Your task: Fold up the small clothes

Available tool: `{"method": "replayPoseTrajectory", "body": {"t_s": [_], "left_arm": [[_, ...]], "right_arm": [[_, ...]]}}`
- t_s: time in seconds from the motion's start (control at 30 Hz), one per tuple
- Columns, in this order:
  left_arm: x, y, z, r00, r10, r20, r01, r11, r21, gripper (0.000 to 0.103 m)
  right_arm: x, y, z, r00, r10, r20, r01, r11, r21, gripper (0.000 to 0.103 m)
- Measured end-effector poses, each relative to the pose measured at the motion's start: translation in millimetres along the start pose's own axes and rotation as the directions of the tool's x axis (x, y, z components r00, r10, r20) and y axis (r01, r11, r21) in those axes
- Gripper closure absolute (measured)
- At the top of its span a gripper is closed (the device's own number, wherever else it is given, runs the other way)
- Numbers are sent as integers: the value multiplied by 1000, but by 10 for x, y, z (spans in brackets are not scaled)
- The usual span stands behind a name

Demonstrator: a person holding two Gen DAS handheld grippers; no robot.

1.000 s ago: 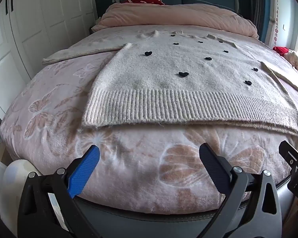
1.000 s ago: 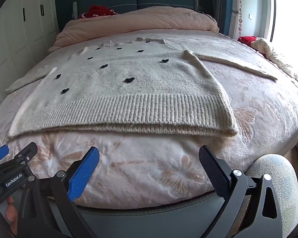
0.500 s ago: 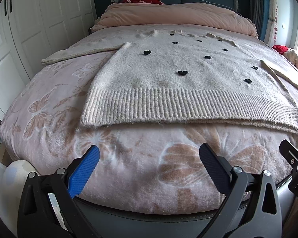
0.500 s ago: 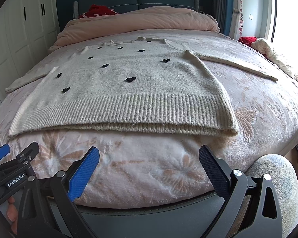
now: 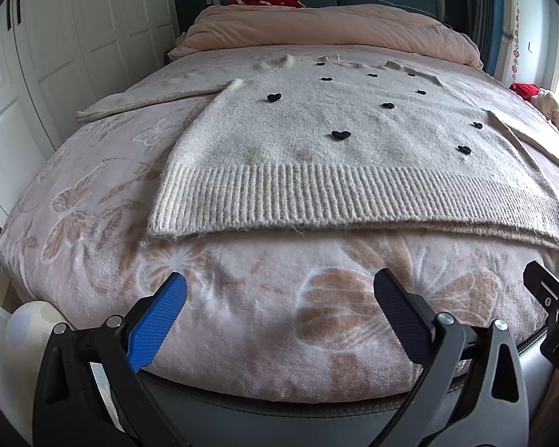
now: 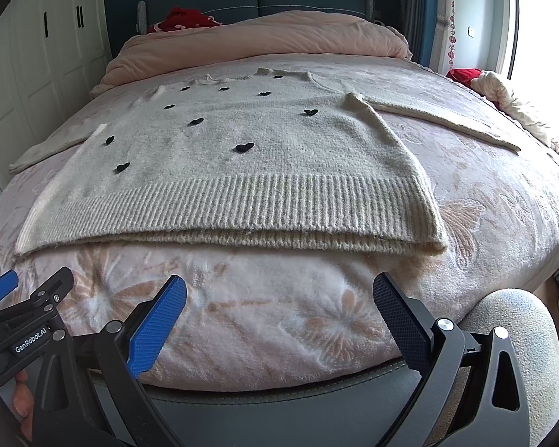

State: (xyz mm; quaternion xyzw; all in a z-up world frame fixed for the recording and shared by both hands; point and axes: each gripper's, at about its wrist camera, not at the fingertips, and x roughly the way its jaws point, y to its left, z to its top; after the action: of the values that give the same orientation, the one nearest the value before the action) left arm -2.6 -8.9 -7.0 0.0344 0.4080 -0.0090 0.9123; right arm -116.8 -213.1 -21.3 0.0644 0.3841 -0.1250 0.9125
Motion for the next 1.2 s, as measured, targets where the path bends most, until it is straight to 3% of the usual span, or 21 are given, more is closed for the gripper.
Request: {"method": "replayPoseTrajectory", "body": {"t_s": [1.2], "left_arm": [[-12, -25, 11, 1000, 4, 17, -5, 1000, 12, 5]], "right_arm": [[16, 1, -16, 1000, -2, -4, 2, 1000, -3, 5]]}}
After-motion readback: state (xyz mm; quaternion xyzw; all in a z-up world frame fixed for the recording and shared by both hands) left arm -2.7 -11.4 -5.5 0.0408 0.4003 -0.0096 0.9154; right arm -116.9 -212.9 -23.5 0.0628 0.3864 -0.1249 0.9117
